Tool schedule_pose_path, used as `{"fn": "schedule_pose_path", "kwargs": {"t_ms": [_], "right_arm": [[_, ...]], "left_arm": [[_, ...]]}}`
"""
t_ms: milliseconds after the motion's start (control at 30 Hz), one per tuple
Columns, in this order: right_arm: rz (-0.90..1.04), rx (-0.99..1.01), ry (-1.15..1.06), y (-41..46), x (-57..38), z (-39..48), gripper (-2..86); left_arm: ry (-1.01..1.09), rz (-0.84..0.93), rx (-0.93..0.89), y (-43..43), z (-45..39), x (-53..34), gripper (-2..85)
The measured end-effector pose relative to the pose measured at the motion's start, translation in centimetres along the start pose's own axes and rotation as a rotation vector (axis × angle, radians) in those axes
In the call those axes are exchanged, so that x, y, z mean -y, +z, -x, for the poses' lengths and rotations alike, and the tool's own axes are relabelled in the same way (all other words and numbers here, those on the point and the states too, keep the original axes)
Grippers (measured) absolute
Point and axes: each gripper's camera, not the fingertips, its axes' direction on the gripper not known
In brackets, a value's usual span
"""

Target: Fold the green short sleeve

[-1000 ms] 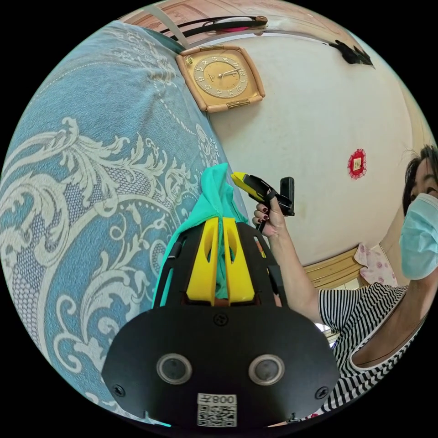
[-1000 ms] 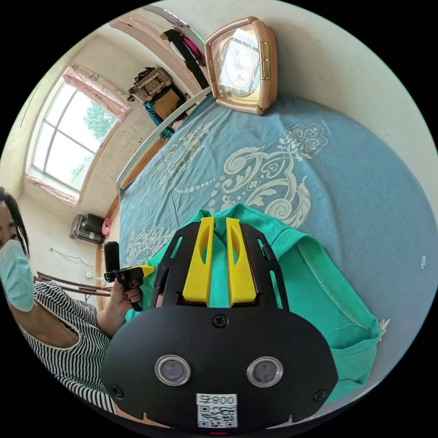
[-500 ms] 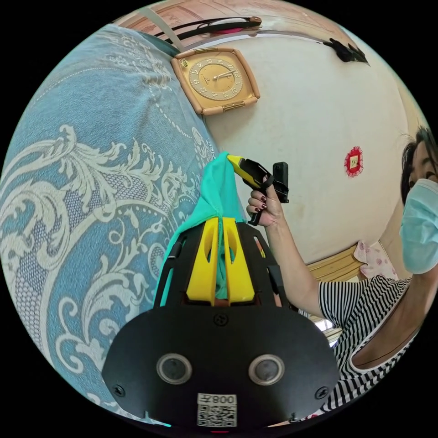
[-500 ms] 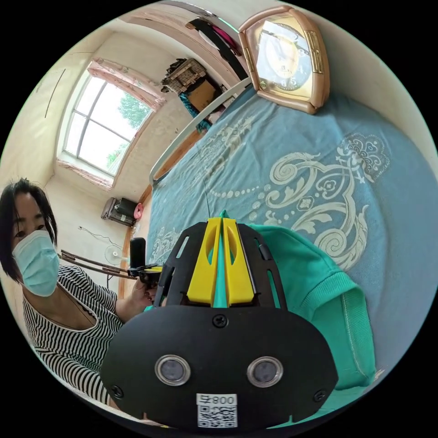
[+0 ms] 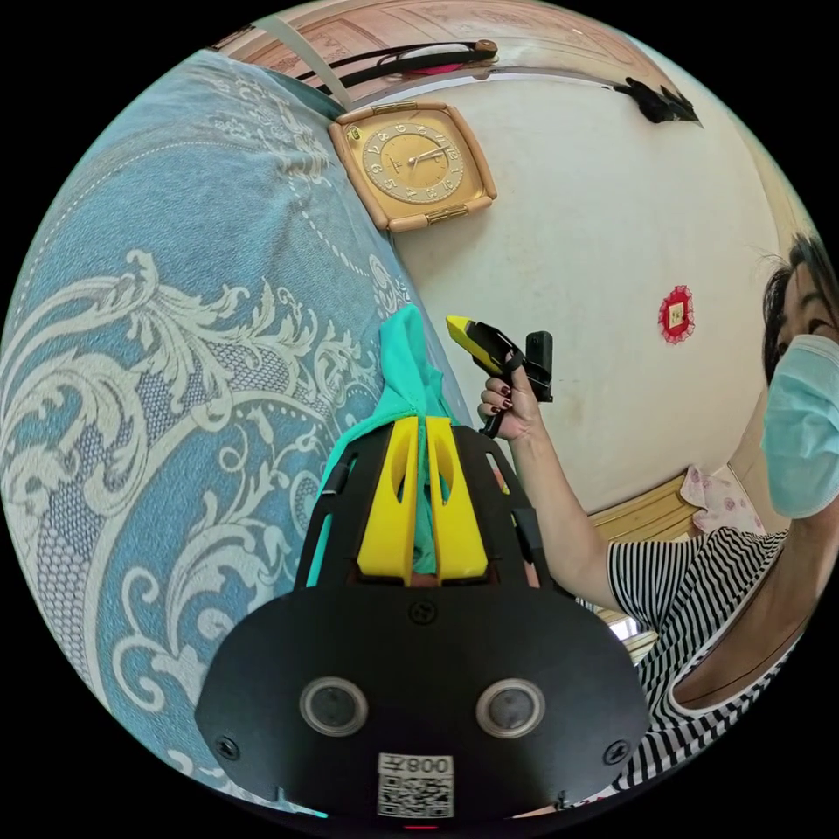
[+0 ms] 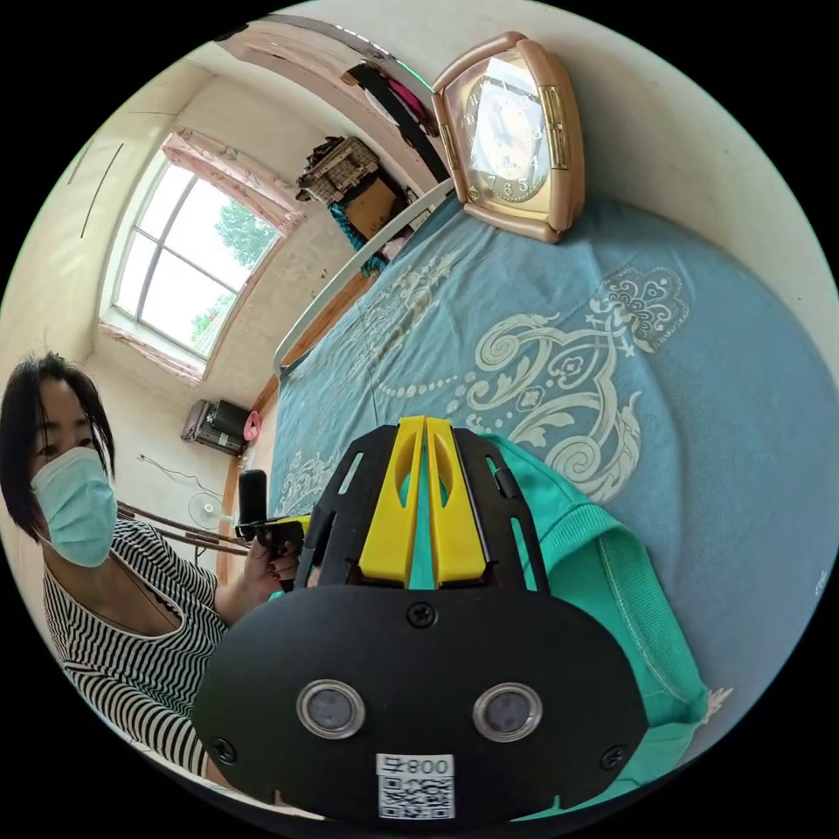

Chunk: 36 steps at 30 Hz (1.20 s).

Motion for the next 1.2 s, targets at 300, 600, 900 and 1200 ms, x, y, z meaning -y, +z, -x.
{"fn": "schedule_pose_path", "kwargs": {"t_ms": [300,600,900,1200], "right_arm": [[0.18,0.001,0.044,5.4,5.8,-1.7,0.0],[0.087,0.038,0.064,4.5,11.2,-2.2,0.2],[0.243,-0.001,0.067,3.8,10.6,-1.9,0.2],[0.256,-0.067,0.003,5.6,14.8,-0.3,-0.1]], "left_arm": [[0.03,0.007,-0.018,1.2,0.0,-0.9,1.4],[0.032,0.025,-0.001,2.6,-0.2,-1.2,1.4],[0.042,0.03,0.001,3.9,-1.0,-1.4,1.4],[0.079,0.105,0.072,6.0,-2.6,-0.9,1.6]]}}
